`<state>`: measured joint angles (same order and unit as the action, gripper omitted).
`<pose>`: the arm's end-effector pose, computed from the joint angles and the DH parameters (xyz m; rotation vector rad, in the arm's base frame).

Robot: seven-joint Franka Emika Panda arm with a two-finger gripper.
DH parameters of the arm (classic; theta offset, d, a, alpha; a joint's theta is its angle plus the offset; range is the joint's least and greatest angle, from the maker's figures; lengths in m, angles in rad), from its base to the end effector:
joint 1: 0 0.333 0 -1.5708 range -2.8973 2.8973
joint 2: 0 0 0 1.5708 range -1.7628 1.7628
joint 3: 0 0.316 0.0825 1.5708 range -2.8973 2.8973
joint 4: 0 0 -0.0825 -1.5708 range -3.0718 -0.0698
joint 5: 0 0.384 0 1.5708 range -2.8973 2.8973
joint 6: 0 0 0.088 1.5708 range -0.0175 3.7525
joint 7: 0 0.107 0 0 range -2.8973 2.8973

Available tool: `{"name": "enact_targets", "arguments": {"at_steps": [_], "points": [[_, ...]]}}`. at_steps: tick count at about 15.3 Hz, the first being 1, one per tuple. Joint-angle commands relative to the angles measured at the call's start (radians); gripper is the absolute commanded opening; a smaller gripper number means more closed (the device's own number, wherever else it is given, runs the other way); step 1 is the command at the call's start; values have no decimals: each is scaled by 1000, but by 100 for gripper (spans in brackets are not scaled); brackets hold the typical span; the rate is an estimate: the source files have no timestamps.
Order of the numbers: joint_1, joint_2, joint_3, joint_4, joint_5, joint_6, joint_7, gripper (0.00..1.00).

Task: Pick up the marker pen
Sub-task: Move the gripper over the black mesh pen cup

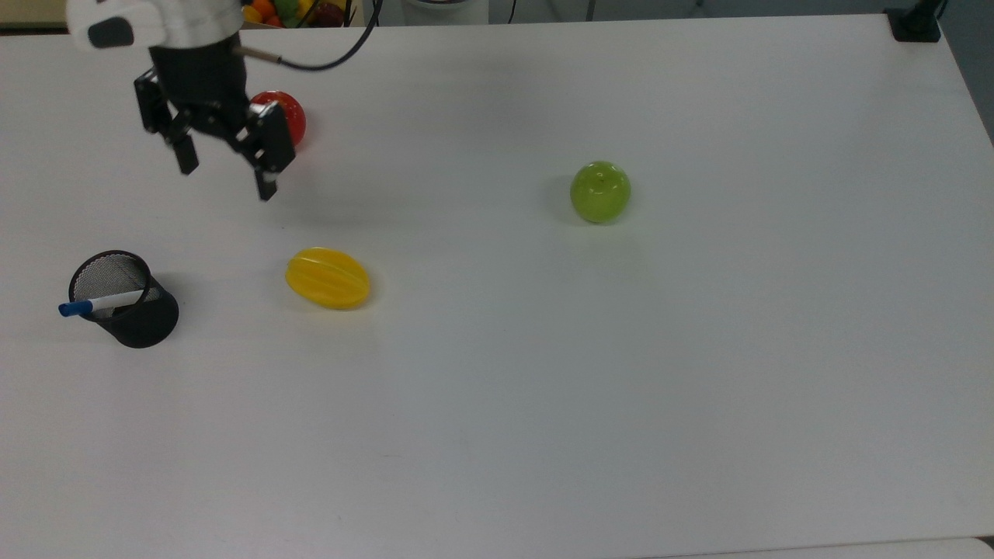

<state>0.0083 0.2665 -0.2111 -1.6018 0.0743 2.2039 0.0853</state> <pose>0.6611 -0.1182 0.5139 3.0534 -0.4692 0.5334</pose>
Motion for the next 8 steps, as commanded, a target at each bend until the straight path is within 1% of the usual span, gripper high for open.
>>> {"name": "enact_targets", "arguments": {"at_steps": [1, 5, 8], "points": [[-25, 75, -21, -1, -4, 182, -13, 97], [-66, 129, -25, 0, 1, 351, -15, 97], [-102, 193, -25, 3, 12, 515, -15, 96]]}}
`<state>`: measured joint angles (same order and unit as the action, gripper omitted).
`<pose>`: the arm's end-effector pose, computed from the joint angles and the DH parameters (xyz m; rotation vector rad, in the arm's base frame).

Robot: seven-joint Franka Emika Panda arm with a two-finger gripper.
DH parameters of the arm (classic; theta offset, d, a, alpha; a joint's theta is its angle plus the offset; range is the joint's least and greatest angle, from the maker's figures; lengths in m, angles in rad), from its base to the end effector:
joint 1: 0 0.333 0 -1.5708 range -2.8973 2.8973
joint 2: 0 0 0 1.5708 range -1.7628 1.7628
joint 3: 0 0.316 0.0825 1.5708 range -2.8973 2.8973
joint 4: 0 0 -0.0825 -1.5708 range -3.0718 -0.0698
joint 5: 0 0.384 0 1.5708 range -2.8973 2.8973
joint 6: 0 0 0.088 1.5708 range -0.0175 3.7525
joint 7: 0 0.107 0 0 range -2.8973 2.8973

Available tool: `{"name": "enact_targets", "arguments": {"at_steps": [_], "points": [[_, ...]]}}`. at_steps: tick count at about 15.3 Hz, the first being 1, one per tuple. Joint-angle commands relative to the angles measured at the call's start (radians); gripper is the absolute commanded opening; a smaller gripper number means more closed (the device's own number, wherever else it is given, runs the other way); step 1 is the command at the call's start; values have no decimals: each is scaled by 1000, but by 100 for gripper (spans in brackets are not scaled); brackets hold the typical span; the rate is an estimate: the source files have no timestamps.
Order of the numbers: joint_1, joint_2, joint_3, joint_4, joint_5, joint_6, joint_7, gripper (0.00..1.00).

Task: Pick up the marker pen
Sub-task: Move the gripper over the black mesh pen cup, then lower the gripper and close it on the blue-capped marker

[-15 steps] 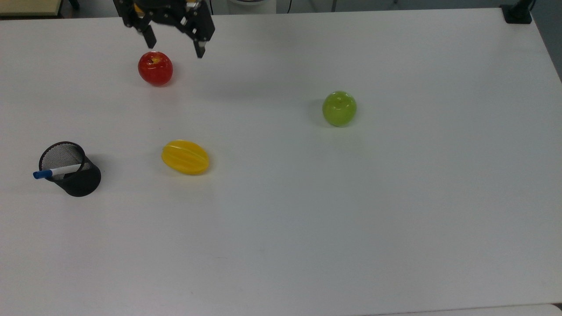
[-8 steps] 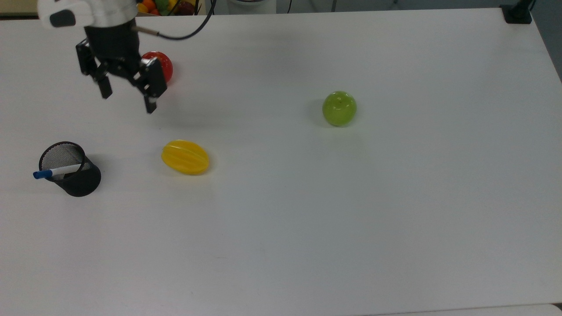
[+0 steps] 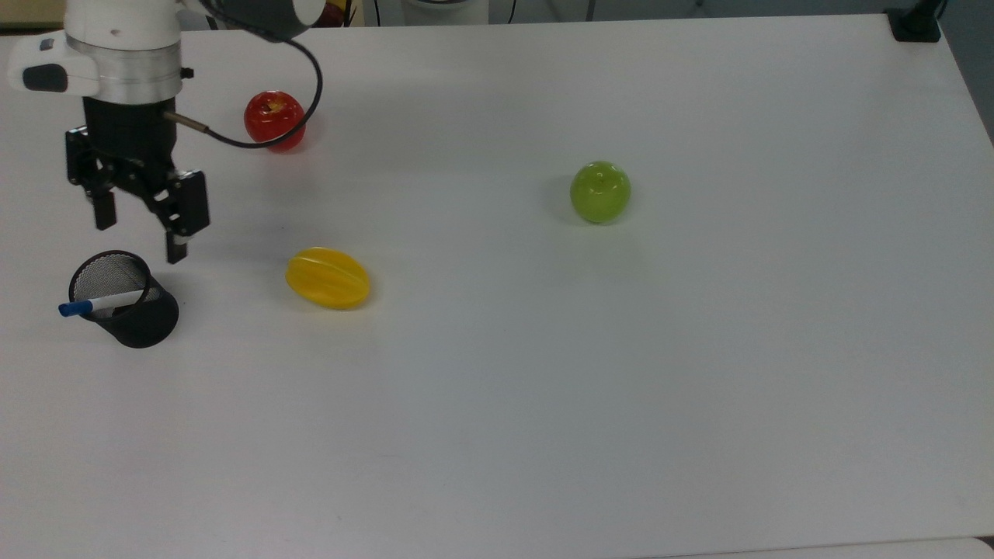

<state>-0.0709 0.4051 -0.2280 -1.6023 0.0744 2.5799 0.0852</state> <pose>0.6889 -0.1877 0.4673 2.8738 -0.5685 0.8708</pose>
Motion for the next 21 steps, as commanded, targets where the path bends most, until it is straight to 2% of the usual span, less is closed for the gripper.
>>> {"name": "enact_targets", "arguments": {"at_steps": [1, 6, 15, 17, 21], "points": [[-30, 78, -8, 16, 16, 188, -15, 95], [-64, 178, -8, 93, 19, 247, -9, 90], [-92, 264, -4, 139, 18, 313, -15, 70], [-92, 274, -2, 153, 18, 313, -15, 60], [-93, 279, -4, 153, 18, 313, -18, 29]]}}
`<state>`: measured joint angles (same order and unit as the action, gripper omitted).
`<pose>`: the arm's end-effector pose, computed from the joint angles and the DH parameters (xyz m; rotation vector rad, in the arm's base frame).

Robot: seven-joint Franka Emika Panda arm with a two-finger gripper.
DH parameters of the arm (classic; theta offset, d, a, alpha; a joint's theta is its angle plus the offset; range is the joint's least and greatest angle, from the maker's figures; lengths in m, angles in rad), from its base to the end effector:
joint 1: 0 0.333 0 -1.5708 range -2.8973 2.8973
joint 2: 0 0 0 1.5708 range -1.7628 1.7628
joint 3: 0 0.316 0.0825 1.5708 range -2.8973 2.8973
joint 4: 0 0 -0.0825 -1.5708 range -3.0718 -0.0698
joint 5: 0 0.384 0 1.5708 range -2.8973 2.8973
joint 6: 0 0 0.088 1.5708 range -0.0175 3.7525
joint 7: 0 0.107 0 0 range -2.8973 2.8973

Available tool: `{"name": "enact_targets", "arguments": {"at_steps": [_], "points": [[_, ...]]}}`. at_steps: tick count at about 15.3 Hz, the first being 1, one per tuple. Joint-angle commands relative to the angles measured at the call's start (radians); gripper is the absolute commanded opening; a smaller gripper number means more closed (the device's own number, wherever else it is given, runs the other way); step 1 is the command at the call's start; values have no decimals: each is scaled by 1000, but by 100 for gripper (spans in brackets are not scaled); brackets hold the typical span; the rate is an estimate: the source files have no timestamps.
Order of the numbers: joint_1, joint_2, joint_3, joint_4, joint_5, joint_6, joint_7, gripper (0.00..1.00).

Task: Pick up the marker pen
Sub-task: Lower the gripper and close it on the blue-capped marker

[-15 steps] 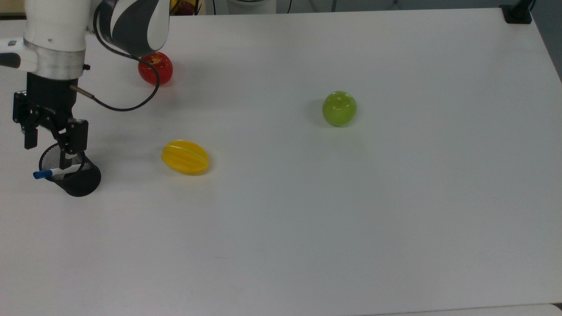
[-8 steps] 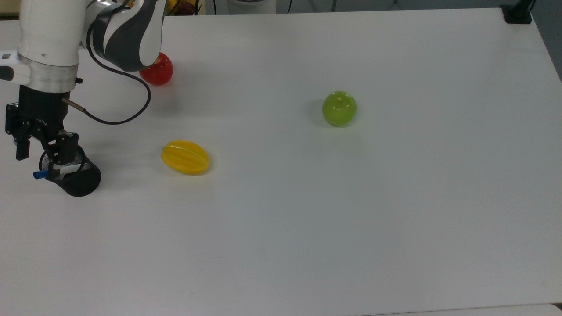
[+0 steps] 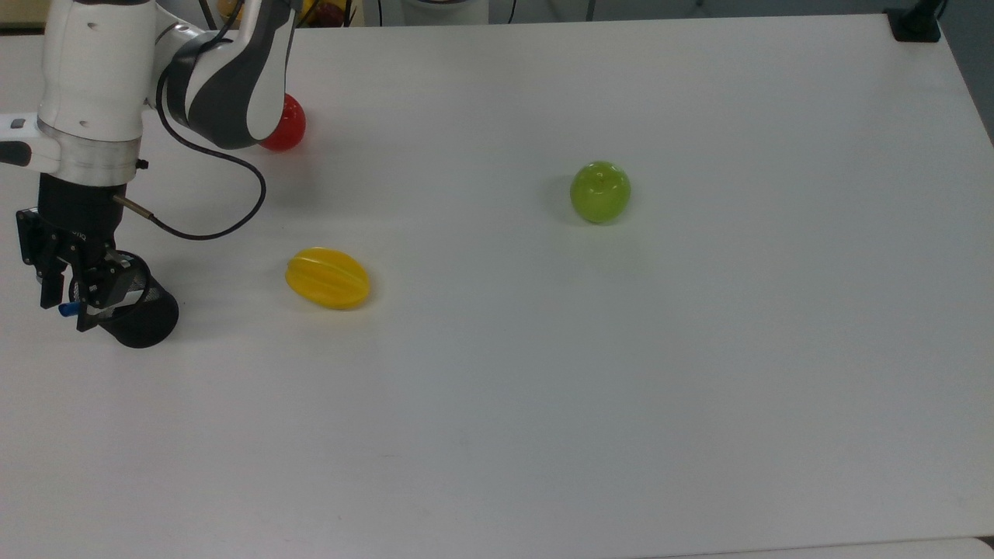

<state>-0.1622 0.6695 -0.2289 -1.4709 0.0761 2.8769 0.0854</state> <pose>0.7214 -0.2548 0.3816 2.6974 -0.6008 1.0658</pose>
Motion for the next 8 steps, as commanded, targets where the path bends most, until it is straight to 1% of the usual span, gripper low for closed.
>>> {"name": "enact_targets", "arguments": {"at_steps": [1, 4, 5, 8], "points": [[-2, 15, -1, 21, 16, 16, -18, 23], [-3, 13, -1, 20, 16, 16, -21, 5], [-3, 13, -1, 20, 16, 16, -22, 2], [-3, 8, -1, 20, 16, 16, -27, 0]]}}
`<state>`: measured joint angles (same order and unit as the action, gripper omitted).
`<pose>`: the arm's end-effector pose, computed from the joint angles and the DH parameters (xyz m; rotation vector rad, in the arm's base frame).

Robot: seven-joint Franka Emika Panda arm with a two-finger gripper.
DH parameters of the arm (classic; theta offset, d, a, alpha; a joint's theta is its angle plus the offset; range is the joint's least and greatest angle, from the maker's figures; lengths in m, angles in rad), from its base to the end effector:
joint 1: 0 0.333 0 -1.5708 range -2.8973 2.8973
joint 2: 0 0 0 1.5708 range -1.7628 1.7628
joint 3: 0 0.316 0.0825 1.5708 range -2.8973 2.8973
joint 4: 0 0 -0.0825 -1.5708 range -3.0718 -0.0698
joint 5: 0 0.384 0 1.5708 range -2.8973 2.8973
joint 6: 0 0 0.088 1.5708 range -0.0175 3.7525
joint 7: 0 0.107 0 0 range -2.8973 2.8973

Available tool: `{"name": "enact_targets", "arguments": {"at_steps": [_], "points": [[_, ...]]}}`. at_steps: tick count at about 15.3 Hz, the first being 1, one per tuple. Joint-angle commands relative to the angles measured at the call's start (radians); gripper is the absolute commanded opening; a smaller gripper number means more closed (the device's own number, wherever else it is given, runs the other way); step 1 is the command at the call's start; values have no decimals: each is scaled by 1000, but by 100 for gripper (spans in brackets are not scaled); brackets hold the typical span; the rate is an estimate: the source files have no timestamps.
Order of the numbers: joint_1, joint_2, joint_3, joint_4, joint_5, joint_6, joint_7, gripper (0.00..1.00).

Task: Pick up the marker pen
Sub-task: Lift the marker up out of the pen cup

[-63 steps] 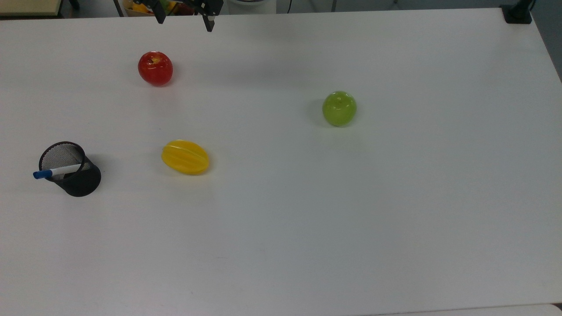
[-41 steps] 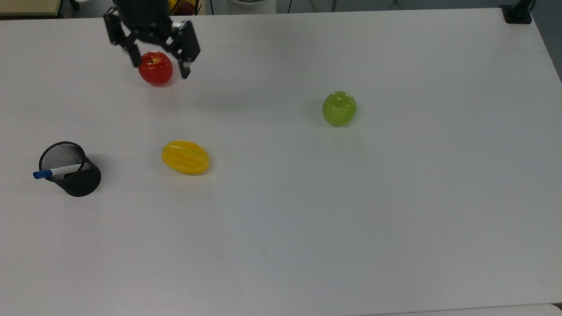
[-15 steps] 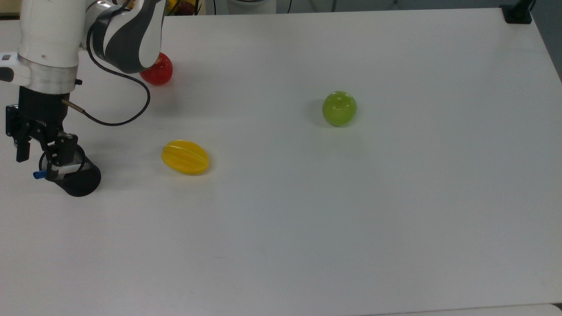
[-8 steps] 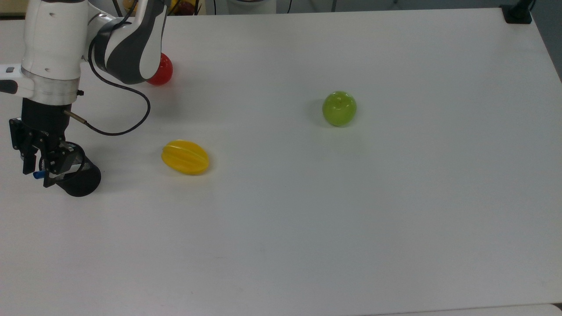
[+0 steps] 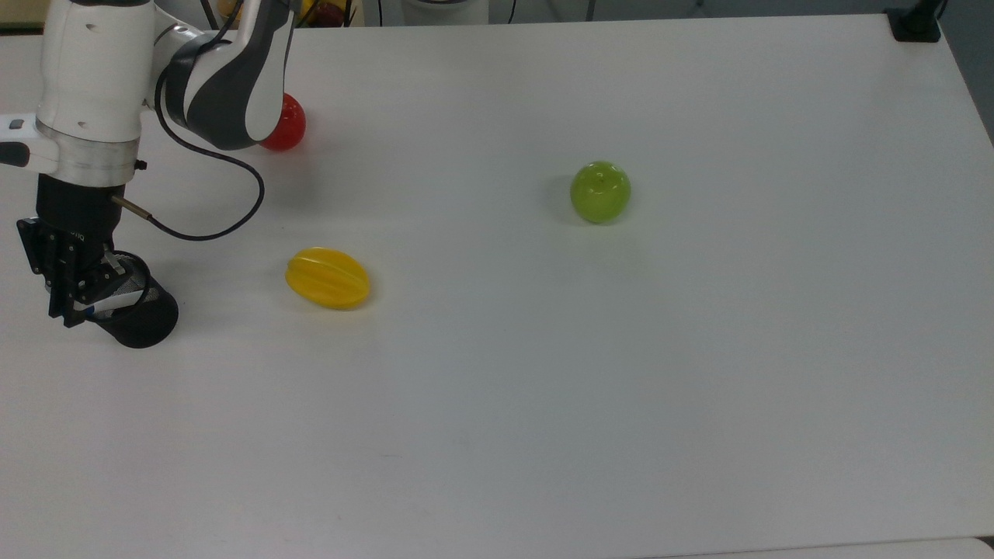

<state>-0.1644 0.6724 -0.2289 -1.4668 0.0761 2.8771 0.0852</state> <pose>0.7217 -0.2564 0.3815 2.6952 -0.6021 1.0669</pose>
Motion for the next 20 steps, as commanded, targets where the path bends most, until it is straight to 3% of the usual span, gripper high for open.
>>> {"name": "enact_targets", "arguments": {"at_steps": [1, 13, 17, 20], "points": [[-1, 3, -1, 16, 16, 16, -27, 0], [14, -165, 0, 6, 25, 8, -38, 0], [69, -244, 5, -82, 30, -9, -38, 0], [115, -312, 13, -124, 33, -197, -39, 0]]}}
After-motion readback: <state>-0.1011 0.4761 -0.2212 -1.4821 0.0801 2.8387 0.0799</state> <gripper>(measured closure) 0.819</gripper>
